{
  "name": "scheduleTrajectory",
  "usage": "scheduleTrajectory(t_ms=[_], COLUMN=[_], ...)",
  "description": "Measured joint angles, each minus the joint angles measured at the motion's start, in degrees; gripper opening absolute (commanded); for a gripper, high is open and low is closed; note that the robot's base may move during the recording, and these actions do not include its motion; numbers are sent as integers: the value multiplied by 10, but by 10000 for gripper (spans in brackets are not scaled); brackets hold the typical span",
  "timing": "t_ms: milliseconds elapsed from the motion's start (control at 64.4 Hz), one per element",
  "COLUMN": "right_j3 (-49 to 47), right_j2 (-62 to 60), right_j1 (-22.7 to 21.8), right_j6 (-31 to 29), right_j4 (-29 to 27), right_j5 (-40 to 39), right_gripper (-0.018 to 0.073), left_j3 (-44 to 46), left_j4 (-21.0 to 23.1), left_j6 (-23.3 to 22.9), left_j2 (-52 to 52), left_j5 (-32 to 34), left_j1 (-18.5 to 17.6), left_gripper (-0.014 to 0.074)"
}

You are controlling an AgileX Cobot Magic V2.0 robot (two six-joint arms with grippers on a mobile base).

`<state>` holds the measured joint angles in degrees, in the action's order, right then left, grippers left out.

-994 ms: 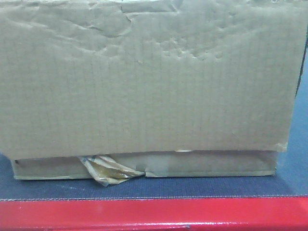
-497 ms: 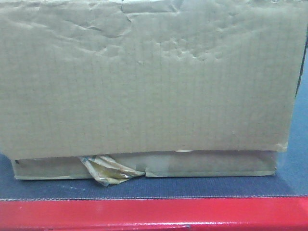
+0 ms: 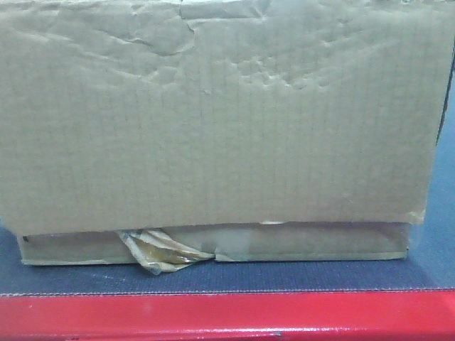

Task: Stack two boxes on right shelf middle

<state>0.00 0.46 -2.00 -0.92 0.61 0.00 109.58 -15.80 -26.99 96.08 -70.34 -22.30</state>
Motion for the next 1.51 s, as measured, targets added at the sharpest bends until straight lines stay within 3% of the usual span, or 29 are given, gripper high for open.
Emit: scheduleTrajectory(t_ms=[311, 513, 714, 947, 1227, 1507], right_j3=[0, 0, -16, -189, -417, -506], right_j2=[0, 0, 0, 104, 330, 458], right_j1=[0, 0, 0, 0, 0, 0], right_j6=[0, 4, 62, -16, -38, -37], right_j4=[-6, -72, -126, -130, -131, -131], right_j5=[5, 23, 66, 180, 381, 386], right_gripper=[-162, -162, -162, -162, -162, -149], left_j3=[-95, -113, -130, -132, -132, -132], left_j4=[14, 31, 43, 61, 63, 61], left_j6=[1, 2, 4, 24, 38, 39], left_j2=[0, 6, 17, 17, 17, 17], left_j5=[1, 1, 1, 1, 1, 1], left_j1=[6, 6, 10, 30, 30, 30], left_gripper=[423, 423, 423, 423, 423, 423])
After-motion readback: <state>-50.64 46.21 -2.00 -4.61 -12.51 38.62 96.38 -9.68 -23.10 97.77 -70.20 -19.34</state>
